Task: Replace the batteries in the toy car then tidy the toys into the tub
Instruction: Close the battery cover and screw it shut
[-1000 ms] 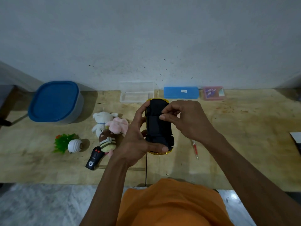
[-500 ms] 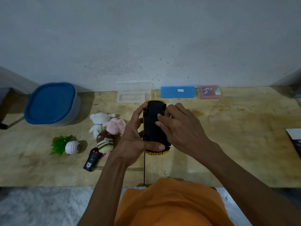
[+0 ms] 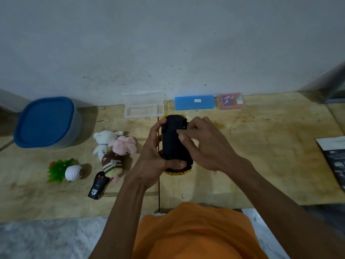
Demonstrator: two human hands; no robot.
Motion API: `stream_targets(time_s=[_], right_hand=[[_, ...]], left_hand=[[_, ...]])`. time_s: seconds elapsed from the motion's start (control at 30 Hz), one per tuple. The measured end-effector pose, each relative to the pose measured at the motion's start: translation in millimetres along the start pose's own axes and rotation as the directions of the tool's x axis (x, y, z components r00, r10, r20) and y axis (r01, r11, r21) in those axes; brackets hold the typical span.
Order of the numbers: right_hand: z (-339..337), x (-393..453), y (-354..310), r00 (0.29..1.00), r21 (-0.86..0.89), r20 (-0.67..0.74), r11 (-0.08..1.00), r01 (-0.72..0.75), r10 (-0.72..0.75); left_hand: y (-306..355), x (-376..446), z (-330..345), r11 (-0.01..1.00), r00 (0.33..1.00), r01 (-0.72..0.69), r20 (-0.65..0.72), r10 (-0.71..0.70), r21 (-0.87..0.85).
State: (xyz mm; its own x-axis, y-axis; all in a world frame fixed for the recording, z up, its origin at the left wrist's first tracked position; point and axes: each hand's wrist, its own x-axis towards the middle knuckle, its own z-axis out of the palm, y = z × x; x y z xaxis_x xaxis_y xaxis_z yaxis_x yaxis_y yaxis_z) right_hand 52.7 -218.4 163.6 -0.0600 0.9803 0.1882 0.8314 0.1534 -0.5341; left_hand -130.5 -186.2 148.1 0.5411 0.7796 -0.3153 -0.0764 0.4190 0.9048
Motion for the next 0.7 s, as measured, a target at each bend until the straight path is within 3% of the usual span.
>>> stream_targets(time_s=[0.07,0.13,0.2,0.3,0.4,0.6,0.7], right_hand=[[-3.6,4.0,14.1,0.985,0.292,-0.075,0.948,-0.126,0.154],[2.9,6.0,36.6,0.908,0.412,-0.190,0.870,-0.272,0.374],[22.9,0.0,69.2,0.832,0.336,-0.161,0.822,-0.459,0.530],[63.8,-27.5,113.7,0.724,0.111,0.081,0.716,-0.690,0.685],[89.2,-55.8,129.8,0.645,0.029,0.195,0.653,-0.757,0.739],[109.3,-66.0,133.8,0.628,-0.020,0.172,0.639,-0.769,0.759],[113.6,-63.0,133.9,0.630,-0.039,0.224,0.653,-0.756,0.743]], left_hand=[[-2.3,4.6,2.9,1.000,0.999,0.018,-0.031,-0.018,0.021],[-5.9,8.3,4.6,0.999,0.997,0.033,-0.076,-0.031,0.032],[-12.4,10.7,5.7,0.999,0.992,0.050,-0.119,-0.048,0.010],[-19.8,10.6,8.1,0.998,0.988,0.062,-0.144,-0.063,-0.011],[-21.5,8.9,10.6,0.997,0.987,0.070,-0.147,-0.068,0.013],[-20.7,4.7,12.9,0.995,0.983,0.101,-0.156,-0.097,0.015],[-18.1,2.2,11.7,0.995,0.983,0.099,-0.156,-0.095,0.013]])
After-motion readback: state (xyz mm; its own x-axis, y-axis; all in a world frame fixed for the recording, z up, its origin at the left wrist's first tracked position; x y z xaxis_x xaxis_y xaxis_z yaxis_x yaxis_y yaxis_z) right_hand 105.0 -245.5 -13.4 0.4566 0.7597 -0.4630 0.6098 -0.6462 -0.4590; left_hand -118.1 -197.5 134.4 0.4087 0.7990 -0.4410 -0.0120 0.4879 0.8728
